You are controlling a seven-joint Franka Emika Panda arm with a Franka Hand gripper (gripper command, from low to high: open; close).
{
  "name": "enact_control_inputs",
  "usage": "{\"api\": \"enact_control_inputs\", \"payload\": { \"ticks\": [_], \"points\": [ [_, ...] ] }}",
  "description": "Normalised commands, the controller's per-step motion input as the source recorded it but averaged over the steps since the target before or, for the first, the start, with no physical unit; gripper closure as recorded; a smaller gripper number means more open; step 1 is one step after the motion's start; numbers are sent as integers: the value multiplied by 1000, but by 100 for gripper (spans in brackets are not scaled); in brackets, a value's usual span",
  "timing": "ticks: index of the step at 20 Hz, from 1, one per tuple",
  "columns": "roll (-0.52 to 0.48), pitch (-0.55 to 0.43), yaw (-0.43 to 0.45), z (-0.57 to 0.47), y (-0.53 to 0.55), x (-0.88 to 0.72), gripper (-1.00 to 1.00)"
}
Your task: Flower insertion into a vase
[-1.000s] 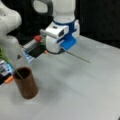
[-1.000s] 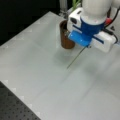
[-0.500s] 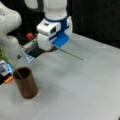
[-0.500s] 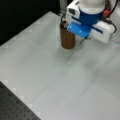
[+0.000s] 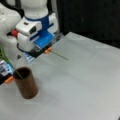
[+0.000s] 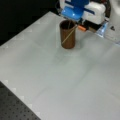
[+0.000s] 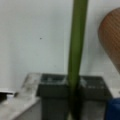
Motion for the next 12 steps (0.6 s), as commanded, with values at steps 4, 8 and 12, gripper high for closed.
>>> {"api": "enact_control_inputs", "payload": {
  "ticks": [4, 8, 12],
  "points": [
    [79, -69, 71, -70, -10, -216, 100],
    [-16, 3, 104, -20, -90, -242, 100],
    [-65, -15, 104, 50, -314, -423, 100]
  ]
}}
